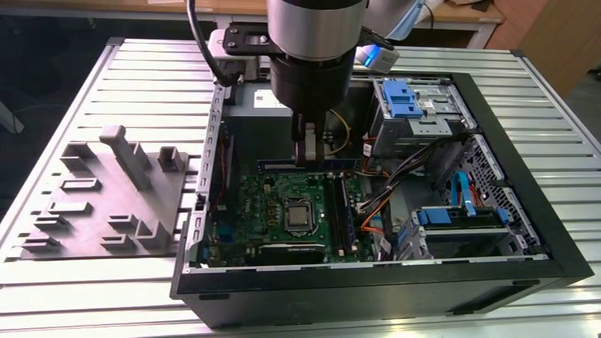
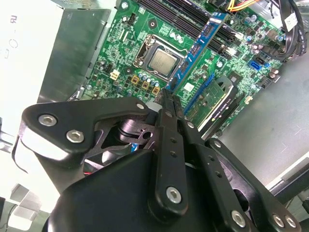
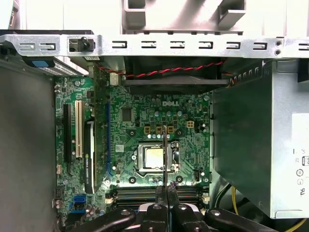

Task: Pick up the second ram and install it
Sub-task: 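Insert the second ram into the second slot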

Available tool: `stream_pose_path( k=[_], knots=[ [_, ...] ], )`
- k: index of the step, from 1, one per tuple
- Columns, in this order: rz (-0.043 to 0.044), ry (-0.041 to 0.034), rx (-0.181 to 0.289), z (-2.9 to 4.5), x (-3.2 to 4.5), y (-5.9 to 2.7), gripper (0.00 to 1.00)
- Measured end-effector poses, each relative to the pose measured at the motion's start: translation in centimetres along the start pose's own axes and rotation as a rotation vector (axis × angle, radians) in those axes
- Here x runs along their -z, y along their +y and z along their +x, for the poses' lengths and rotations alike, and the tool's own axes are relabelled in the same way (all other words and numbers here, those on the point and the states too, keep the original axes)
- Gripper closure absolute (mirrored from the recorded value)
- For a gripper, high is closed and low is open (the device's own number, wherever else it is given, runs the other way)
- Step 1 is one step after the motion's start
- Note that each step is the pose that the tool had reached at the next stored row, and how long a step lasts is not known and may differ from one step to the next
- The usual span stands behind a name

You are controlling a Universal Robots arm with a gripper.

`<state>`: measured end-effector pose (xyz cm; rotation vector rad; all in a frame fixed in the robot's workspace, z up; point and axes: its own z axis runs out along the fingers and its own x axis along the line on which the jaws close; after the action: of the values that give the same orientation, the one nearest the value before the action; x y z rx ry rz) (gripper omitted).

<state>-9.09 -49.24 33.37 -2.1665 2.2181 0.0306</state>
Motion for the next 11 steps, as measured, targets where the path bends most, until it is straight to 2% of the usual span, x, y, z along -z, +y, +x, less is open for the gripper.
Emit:
stream_pose_path(
  k=[9, 11],
  knots=[
    [0.0001, 0.0000, -0.002, 0.00, -0.01, 0.00, 0.89],
    [0.0013, 0.0002, -0.028, 0.00, -0.04, 0.00, 0.89]
  ],
)
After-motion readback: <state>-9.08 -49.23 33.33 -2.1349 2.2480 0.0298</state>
